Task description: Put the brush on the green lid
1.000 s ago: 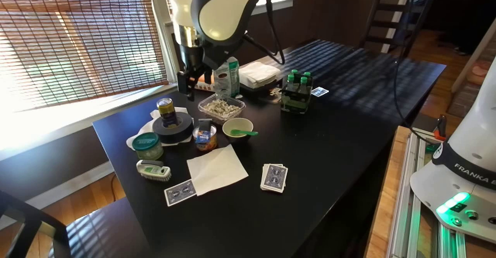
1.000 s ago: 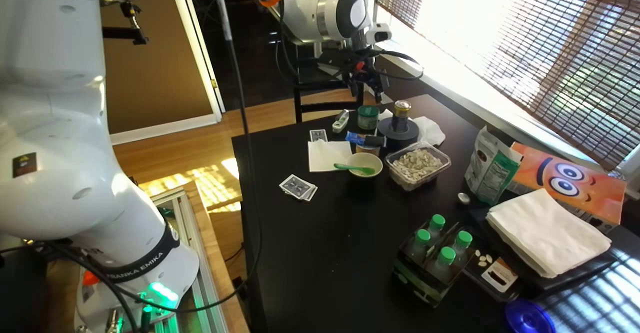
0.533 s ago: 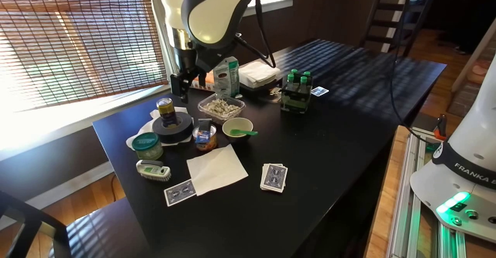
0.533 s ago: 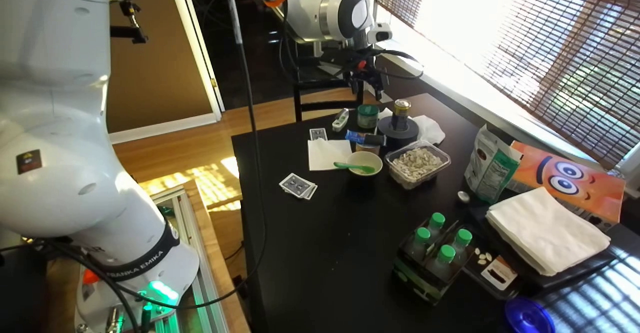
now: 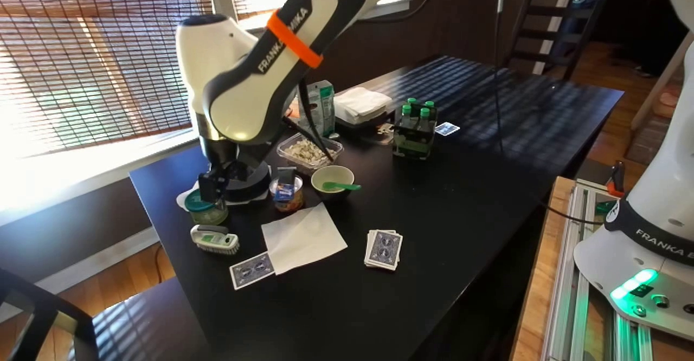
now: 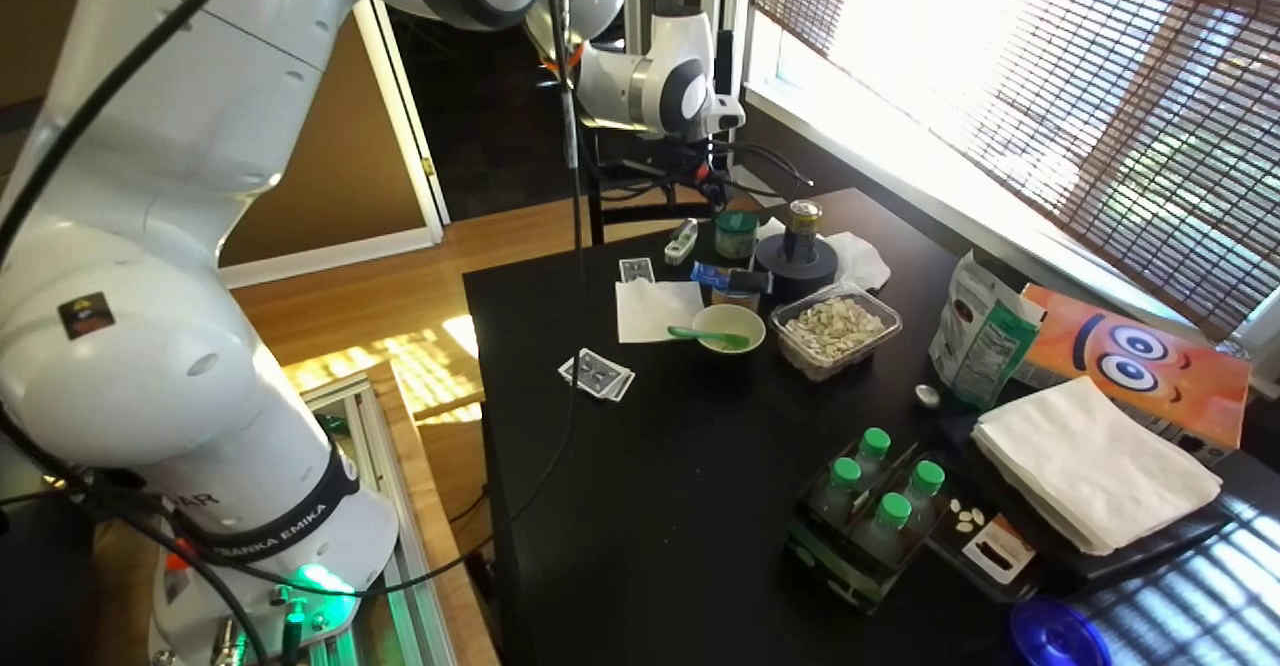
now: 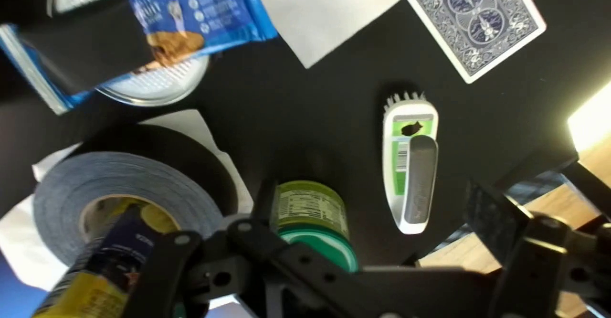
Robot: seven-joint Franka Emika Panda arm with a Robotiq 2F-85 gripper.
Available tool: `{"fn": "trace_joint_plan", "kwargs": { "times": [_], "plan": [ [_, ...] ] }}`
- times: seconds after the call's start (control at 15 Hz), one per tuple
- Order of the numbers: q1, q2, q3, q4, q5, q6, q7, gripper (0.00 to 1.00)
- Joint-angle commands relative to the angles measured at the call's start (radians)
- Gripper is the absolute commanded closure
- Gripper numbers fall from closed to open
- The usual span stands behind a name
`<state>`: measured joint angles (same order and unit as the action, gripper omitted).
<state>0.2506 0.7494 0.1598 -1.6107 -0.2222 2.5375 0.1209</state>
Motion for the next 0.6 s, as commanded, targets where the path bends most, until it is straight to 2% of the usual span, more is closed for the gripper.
{"fn": "trace_joint_plan", "kwargs": {
  "times": [0.0, 0.13, 0.27, 0.47, 0.53],
  "plan": [
    [0.016, 0.175, 0.002, 0.233, 0.041, -0.063, -0.121, 0.0],
    [0.026, 0.233, 0.003, 0.315, 0.059, -0.112, -0.126, 0.0],
    [0.039, 0.263, 0.001, 0.37, 0.081, -0.171, -0.106, 0.04],
    [0.046, 0.296, 0.012, 0.436, 0.116, -0.234, -0.109, 0.01],
    [0.045, 0.31, 0.021, 0.46, 0.131, -0.253, -0.118, 0.04]
  ]
}}
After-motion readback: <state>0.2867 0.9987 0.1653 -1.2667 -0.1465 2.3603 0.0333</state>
